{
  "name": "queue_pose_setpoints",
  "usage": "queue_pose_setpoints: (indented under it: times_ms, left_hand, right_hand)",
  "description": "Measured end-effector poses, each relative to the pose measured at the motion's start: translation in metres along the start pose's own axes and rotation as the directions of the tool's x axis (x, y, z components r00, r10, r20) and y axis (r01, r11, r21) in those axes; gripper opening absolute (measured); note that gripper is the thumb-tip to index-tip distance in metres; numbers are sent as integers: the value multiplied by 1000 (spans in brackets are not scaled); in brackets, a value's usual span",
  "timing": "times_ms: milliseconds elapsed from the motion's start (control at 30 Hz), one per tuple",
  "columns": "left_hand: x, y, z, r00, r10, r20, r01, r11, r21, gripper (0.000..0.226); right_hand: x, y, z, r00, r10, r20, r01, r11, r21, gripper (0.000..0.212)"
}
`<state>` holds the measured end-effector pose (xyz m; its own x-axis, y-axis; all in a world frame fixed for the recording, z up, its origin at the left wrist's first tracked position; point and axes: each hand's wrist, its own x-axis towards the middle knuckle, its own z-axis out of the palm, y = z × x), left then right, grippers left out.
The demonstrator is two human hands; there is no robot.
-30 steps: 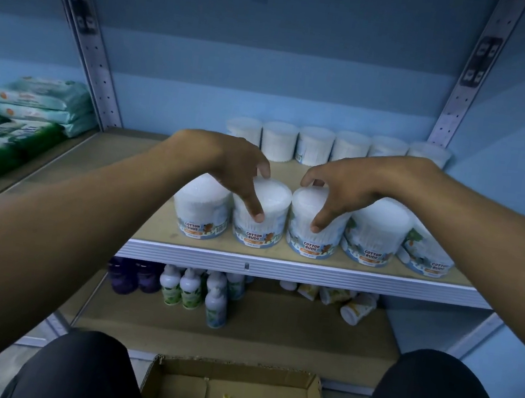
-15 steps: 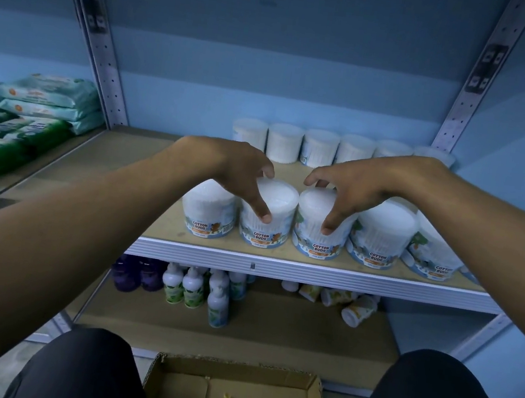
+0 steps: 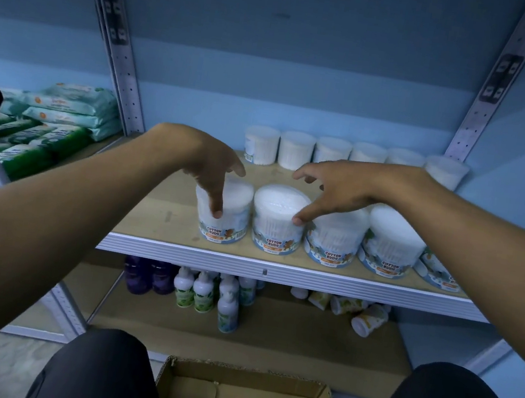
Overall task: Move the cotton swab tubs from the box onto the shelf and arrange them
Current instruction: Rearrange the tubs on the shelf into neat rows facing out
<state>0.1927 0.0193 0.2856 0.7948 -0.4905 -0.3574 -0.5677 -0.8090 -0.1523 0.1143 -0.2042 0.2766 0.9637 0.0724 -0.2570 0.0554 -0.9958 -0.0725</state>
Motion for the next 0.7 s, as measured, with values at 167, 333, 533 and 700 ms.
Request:
queue_pose_setpoints:
  times_ms: [167, 333, 533, 700]
  left_hand:
    - [-3, -3, 7, 999, 32, -39, -35, 996, -81, 86]
    - [-6, -2, 7, 998, 44, -49, -47, 997, -64, 83]
    - [-6, 9, -9, 994, 52, -95, -55, 998, -23, 82]
    - [13, 42, -34, 960, 118, -256, -131, 991, -33, 68]
  right_hand:
    - [12, -17, 5, 1000, -12, -14, 12, 1000, -10, 96]
    - [15, -19, 4, 1000, -1, -15, 1, 999, -36, 92]
    - [7, -4, -1, 1000, 7, -24, -6, 999, 41, 96]
    - [-7, 43, -9, 995, 78, -67, -75, 996, 45, 83]
